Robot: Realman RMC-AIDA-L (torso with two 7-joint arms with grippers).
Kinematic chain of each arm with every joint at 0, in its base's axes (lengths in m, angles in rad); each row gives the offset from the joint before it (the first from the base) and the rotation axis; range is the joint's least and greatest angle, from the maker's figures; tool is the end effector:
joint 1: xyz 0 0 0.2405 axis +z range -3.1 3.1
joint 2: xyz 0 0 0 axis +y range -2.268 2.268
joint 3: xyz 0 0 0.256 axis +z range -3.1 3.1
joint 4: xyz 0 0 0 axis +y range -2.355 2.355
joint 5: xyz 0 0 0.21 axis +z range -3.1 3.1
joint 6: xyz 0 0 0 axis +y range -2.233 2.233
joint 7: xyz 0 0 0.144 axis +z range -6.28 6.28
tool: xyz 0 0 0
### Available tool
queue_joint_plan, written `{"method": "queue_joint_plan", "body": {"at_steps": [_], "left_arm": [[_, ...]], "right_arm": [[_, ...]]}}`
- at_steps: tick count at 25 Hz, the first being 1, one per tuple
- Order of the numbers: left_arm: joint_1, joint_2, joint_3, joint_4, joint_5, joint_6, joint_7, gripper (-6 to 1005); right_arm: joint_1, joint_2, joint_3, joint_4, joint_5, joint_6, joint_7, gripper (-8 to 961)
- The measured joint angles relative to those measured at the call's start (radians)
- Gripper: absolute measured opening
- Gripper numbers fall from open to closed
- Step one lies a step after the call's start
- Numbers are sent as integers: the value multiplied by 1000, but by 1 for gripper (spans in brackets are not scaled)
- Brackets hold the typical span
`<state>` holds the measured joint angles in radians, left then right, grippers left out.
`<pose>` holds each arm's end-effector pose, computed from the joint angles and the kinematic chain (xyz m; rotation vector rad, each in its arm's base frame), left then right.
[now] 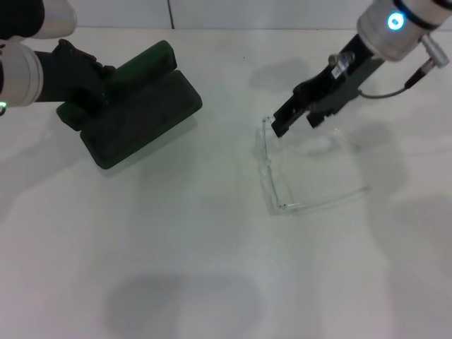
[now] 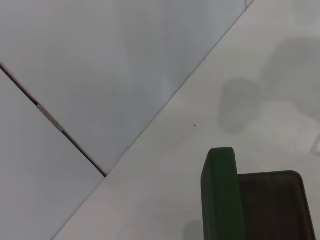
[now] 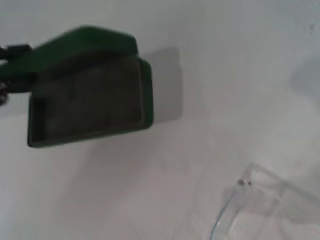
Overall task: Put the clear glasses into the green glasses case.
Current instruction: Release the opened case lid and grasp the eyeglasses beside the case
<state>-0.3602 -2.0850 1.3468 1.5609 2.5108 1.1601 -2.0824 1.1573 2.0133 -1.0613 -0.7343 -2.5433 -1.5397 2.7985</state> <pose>-0.1923 0.3685 0.0463 -2.4144 -0.2707 0.2168 0.0917 0.4277 -0.0109 -2.5496 1.4058 -0.3350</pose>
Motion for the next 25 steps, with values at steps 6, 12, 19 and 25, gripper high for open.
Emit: {"method": "queue_joint_plan", "body": {"at_steps": [6,12,19,25], "left_arm": [[-8,6,9,-17,-2,0,11,209],[-21,8,12,-38,-26,0,36,209],[-19,3,17,-40,-27,2,44,210],[-15,2,23,-47,-27,1,46,210]], "right_arm": [[-13,10,-1,78,21,61,1,662],[-24,13,-2,109,41,81,1,645],[-24,14,-75,139,105,139,-2,624],[-13,15,-91,174,127,169,-7,607]]}}
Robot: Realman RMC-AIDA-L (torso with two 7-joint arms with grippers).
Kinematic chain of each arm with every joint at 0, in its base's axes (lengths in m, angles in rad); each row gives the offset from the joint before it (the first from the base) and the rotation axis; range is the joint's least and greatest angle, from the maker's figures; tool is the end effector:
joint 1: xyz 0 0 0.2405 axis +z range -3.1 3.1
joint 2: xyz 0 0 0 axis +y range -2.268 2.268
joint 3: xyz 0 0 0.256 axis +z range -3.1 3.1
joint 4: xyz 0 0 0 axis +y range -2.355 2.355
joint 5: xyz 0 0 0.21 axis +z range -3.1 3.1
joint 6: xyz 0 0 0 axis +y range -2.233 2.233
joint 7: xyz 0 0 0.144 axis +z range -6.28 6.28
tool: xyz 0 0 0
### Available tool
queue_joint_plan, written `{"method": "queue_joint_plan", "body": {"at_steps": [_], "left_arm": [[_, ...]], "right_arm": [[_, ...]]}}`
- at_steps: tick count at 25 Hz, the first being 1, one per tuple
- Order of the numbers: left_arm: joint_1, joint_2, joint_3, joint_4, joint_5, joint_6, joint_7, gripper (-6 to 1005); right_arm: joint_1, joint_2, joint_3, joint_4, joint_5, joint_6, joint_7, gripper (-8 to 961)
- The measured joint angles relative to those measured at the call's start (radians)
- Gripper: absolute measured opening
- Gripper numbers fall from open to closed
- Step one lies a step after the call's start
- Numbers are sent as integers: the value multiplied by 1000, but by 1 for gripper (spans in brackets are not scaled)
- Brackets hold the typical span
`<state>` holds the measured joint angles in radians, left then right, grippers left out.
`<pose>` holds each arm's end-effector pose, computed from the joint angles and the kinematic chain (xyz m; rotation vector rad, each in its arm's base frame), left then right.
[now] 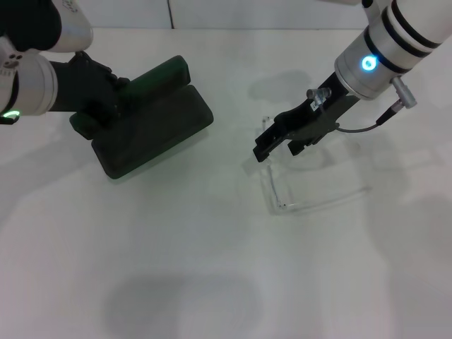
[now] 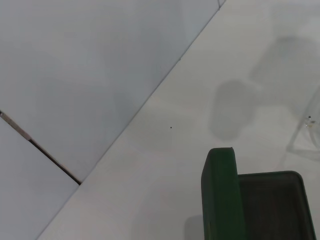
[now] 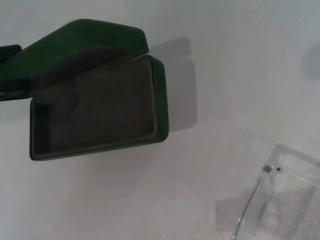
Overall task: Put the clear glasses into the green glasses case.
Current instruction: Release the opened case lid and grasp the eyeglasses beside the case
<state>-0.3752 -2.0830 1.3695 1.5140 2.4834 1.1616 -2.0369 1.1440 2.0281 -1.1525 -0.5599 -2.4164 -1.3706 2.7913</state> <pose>-0.1926 0.3680 0.0329 -2.4741 -0.2327 0.2276 0.1126 0.4216 -0.0497 -2.5357 1.5228 -0.2847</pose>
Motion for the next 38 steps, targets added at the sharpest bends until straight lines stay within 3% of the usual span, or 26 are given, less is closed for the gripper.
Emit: {"method": "queue_joint_plan", "body": {"at_steps": [26,32,34,38], "left_arm": [[25,-3,0,-5,0,0,0,212],[34,-3,0,-5,0,0,0,212],[37,-3,0,-5,0,0,0,212],[42,-3,0,-5,0,0,0,213]], "right_arm": [[16,0,-52,92,41,71,-23,543],[16,0,-69,94,41,74,-23,491],[16,0,-76,94,41,76,-23,347],[15,0,-79,94,37,80,-24,273]]}}
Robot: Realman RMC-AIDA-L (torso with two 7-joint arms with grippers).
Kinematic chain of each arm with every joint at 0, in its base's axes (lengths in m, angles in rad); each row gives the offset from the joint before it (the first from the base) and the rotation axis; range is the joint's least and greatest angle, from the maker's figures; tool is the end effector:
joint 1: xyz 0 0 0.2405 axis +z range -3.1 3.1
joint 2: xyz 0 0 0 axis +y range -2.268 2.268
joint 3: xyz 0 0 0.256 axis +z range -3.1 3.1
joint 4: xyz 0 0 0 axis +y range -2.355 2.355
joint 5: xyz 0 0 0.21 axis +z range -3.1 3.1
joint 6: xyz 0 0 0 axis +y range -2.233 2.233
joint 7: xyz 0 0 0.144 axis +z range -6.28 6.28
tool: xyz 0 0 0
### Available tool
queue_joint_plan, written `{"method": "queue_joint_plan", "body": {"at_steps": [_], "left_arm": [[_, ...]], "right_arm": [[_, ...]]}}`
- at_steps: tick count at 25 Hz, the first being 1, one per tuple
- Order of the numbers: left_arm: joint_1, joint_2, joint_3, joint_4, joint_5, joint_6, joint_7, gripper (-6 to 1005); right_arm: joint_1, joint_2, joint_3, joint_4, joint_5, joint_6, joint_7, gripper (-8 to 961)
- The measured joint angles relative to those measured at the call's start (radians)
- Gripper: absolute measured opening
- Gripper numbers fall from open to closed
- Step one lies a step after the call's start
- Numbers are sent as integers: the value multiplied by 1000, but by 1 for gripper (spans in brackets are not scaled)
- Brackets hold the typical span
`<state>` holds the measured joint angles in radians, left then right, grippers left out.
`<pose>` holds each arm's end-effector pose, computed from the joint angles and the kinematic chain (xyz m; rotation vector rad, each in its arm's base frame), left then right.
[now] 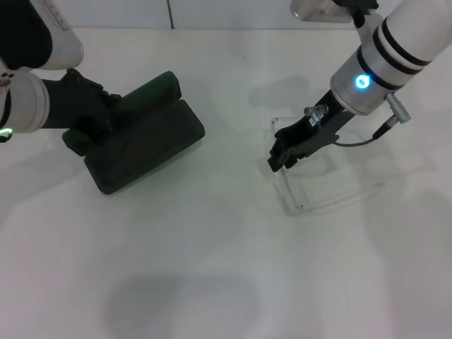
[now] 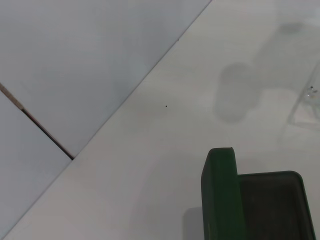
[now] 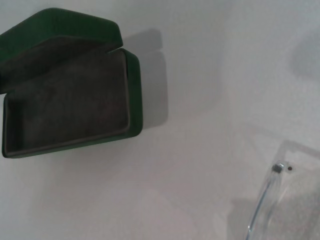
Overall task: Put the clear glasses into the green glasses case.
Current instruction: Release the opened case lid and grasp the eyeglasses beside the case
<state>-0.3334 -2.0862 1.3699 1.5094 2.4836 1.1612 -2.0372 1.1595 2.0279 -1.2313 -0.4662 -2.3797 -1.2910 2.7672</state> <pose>-0.2083 0.3593 0.0312 -2.4745 -0.2905 0.2437 0.1246 0.4190 -0.0648 -2.5265 1.4985 -0.3407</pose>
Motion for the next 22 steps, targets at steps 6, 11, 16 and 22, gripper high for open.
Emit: {"method": "queue_joint_plan", "body": {"at_steps": [6,11,16,22], "left_arm": [[5,0,0,0,-1,0,0,213],[5,0,0,0,-1,0,0,213],[5,0,0,-2,-2,-1,0,214],[6,0,0,-10,-2,-3,0,214]], "right_arm": [[-8,0,-26,0,4,14,-10,180],[-10,0,-38,0,6,16,-28,163],[-19,0,-40,-2,3,23,-36,160],[-37,0,-40,-12,5,30,-44,153]]}}
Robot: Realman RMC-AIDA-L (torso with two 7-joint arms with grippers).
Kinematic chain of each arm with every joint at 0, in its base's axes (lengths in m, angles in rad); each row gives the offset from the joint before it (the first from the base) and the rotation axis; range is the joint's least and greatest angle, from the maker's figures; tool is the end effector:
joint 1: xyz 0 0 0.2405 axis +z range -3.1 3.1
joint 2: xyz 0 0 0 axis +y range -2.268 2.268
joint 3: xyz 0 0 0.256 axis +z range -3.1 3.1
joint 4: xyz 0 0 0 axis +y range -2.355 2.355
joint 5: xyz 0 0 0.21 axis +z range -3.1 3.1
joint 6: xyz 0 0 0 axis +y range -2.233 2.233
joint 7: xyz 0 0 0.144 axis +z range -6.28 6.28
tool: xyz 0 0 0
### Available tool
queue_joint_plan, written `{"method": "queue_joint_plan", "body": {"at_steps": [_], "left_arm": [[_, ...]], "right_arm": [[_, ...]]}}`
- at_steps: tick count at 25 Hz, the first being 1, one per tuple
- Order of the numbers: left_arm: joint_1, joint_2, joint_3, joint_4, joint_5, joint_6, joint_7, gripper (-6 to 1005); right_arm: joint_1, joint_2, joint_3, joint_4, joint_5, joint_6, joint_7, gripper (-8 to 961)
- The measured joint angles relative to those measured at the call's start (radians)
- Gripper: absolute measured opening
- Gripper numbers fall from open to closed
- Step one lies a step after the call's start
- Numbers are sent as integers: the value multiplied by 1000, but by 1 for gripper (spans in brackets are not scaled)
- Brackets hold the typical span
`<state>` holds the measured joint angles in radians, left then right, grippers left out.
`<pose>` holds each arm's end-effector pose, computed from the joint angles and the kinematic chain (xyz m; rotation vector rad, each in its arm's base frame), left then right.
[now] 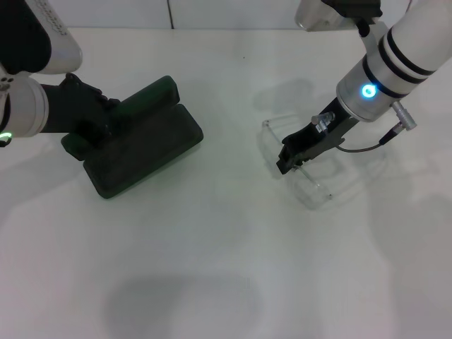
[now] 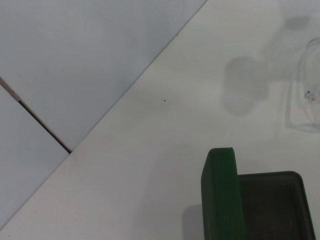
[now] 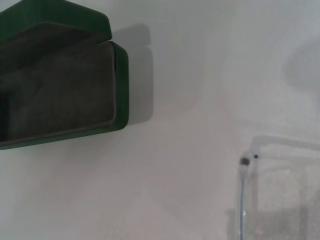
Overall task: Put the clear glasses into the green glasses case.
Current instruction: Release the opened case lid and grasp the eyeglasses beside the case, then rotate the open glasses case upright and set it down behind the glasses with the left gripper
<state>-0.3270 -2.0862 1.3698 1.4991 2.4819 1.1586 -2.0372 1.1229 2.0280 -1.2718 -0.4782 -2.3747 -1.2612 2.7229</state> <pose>-0.2128 0.3577 0.0298 -2.4768 -0.3087 0.2474 0.1386 0.4175 -0.0660 -2.5364 1.4345 -0.3591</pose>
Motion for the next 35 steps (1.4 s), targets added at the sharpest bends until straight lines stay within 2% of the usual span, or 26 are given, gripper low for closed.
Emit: {"method": "queue_joint_plan", "body": {"at_steps": [22,35], "left_arm": [[-3,0,-6,-13,0,-10,0,216],[-3,-1,-11,-8,0,-10,-3,216]], "right_arm": [[-15,-4,-2,-47,34,-22,-57,147],[-88,-9,-1,-216,26,-115,-48,118]]}}
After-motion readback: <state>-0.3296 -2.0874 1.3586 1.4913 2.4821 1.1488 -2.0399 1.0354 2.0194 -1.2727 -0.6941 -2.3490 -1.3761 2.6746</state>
